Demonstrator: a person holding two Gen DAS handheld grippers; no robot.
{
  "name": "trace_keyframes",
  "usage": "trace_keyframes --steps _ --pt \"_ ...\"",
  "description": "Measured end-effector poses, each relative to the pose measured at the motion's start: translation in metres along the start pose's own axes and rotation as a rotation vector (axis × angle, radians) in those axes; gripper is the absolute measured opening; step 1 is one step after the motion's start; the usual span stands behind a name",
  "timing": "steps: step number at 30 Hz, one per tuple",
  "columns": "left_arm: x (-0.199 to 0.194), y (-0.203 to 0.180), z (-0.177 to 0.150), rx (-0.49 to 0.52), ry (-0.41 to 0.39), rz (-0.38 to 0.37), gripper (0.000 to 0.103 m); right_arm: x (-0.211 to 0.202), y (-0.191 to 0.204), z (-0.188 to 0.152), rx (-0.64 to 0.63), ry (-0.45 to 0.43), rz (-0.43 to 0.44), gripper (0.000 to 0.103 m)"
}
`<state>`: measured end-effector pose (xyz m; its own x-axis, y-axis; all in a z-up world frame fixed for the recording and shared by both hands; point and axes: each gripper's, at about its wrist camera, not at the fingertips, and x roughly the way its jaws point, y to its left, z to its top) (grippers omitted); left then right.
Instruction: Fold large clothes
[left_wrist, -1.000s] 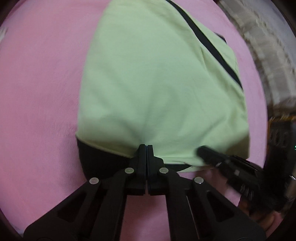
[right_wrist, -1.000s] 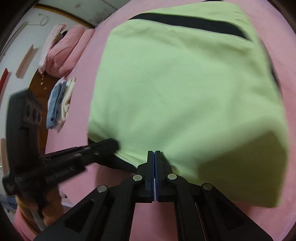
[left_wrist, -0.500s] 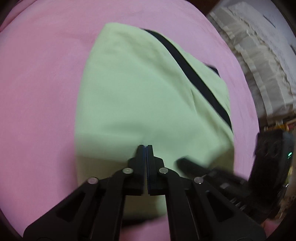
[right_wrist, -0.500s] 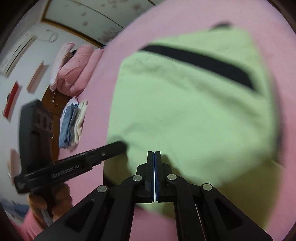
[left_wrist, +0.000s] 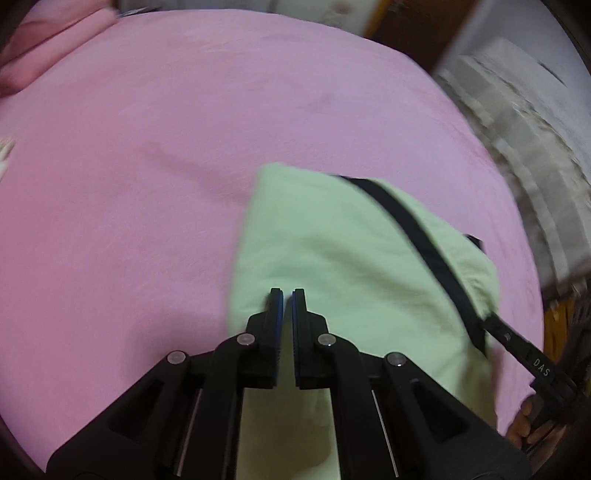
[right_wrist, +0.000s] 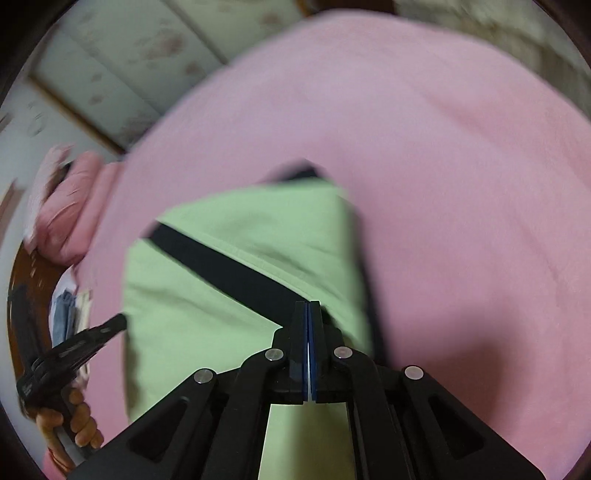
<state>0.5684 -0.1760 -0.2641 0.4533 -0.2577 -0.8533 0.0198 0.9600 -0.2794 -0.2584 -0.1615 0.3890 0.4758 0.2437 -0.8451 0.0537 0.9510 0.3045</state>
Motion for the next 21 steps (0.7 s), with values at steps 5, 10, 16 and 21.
trace_keyframes --steps 5,10,16,21 --pt "0.023 -0.016 0.011 -0.018 0.055 -0.062 0.001 0.033 0.078 -0.013 -0.233 0.036 0.188 0.000" --pt "0.025 0.009 0.026 -0.058 0.028 0.043 0.001 0.063 0.063 -0.015 -0.126 0.026 0.078 0.000" --pt "-0.006 0.043 0.017 -0.109 -0.045 0.245 0.001 0.007 -0.026 -0.019 0.063 -0.023 -0.177 0.000" --pt "-0.037 0.046 -0.023 -0.130 -0.032 0.242 0.001 -0.044 -0.052 -0.057 0.163 0.022 -0.206 0.006"
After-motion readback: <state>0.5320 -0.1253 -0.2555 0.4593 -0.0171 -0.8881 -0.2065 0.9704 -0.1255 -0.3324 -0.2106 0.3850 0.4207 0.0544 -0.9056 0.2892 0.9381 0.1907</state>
